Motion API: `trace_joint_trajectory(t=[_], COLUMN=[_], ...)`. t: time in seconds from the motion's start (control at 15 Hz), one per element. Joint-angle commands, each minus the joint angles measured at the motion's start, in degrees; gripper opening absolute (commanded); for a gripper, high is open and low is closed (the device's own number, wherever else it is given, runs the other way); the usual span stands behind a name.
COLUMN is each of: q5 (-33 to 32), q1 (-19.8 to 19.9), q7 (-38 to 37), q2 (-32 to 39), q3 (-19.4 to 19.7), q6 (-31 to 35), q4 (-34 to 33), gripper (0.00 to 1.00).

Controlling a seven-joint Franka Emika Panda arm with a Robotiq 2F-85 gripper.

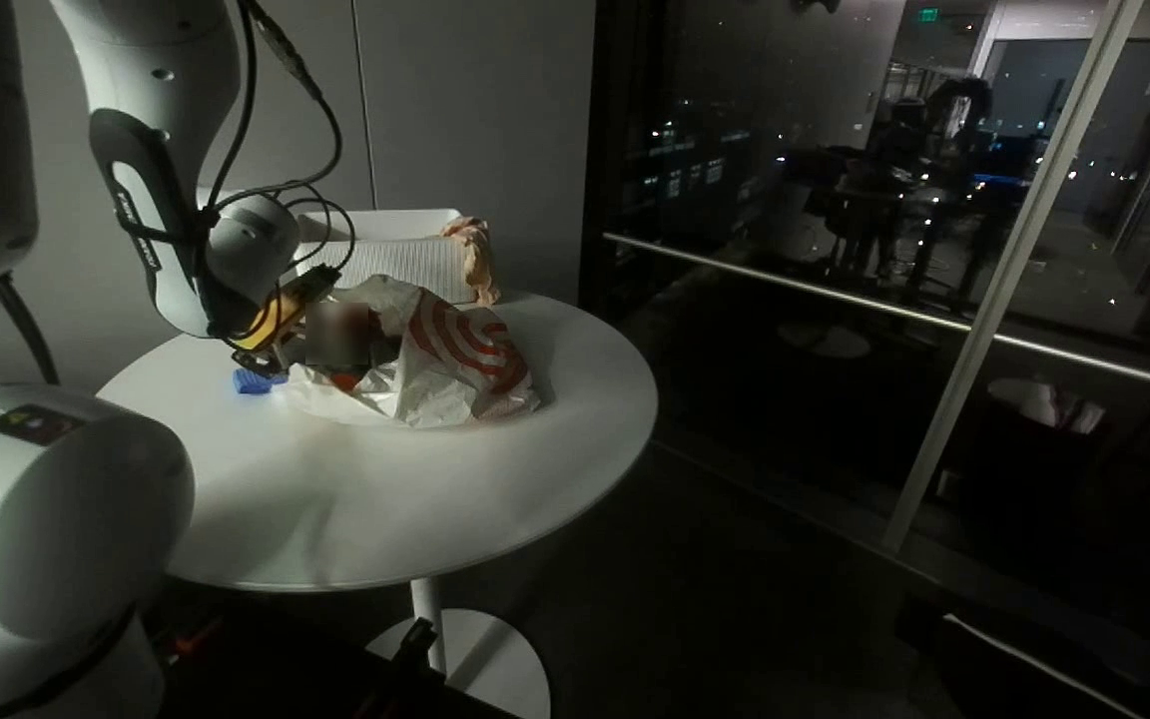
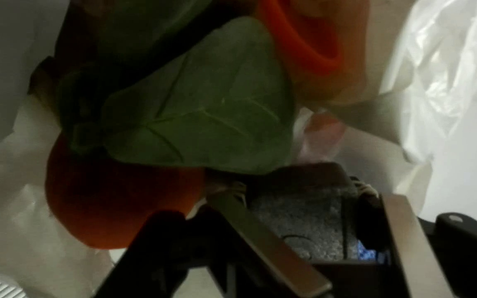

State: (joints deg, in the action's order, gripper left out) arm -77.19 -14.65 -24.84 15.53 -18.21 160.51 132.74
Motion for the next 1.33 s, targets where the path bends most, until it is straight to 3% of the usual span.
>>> trace_joint_trajectory(t=[0.0, 0.4, 1.07, 1.27], q5=[-5.42, -11.71, -1.99, -1.93], q1=[-1.71, -4.01, -4.47, -4.41], q7=[-5.94, -16.05, -16.56, -20.17], q2=[5.67, 4.22, -2.17, -5.09], q3=[1.81, 1.03, -0.92, -0.28], q6=[-4.97, -13.73, -16.98, -17.14], q4=[-5.41, -4.28, 2.30, 3.74], gripper=[0.34, 0.34, 0.34, 0.34])
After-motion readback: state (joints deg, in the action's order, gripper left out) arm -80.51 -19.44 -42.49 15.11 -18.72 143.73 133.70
